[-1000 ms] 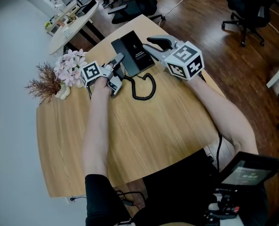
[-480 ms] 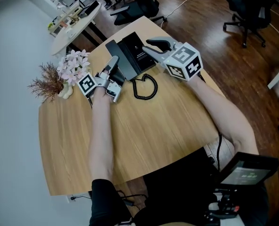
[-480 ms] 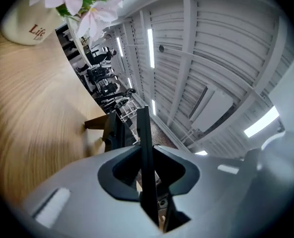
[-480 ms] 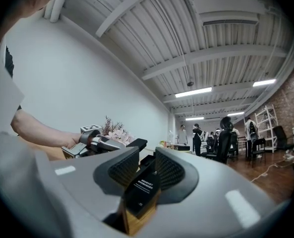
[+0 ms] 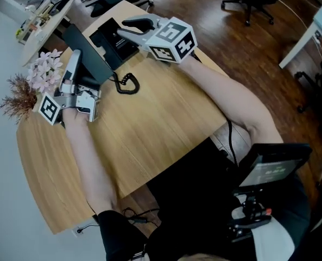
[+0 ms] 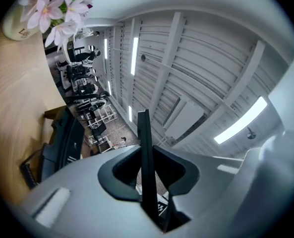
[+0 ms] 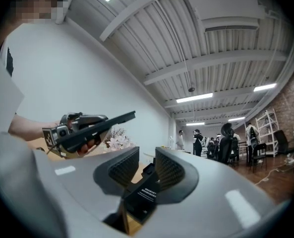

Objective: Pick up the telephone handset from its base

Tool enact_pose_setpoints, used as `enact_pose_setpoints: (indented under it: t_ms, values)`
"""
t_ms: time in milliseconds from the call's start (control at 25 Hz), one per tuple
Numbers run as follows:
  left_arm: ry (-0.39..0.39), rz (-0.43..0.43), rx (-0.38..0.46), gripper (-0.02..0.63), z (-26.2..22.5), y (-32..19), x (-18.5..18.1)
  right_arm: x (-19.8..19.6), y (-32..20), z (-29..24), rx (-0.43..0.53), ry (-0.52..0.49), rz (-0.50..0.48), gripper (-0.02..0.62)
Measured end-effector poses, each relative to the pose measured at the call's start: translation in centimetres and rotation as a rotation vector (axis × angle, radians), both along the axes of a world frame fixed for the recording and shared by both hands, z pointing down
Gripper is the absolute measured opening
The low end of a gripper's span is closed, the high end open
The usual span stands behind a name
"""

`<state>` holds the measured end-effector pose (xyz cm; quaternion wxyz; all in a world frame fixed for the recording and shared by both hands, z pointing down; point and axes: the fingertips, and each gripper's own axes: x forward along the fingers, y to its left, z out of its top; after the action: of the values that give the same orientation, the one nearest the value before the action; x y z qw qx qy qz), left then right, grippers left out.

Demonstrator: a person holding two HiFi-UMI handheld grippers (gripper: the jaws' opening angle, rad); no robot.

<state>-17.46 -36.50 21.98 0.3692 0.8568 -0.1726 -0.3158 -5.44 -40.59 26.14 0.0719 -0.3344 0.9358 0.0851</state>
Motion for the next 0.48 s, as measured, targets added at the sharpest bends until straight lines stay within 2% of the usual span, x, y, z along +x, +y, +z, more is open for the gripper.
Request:
enact_pose_setpoints:
  t_ms: [120,320,480]
  values:
    - [0.044,0.056,0.051,0.075,-2.9,3.1,2.4,0.7,0.6,-0.3,-0.011,-0.006,0.02,0.103]
    - [0.044,0.129,0.117,0.075,-4.8,7.4,5.0,1.7,1.1,-1.0,-0.01,-0.025,0.04,0.1]
    - [0.051,0.16,0.135,0.075,-5.3,9.9,6.1,2.3,1.6,-1.4,-0.001,-0.038,0.05,0.097]
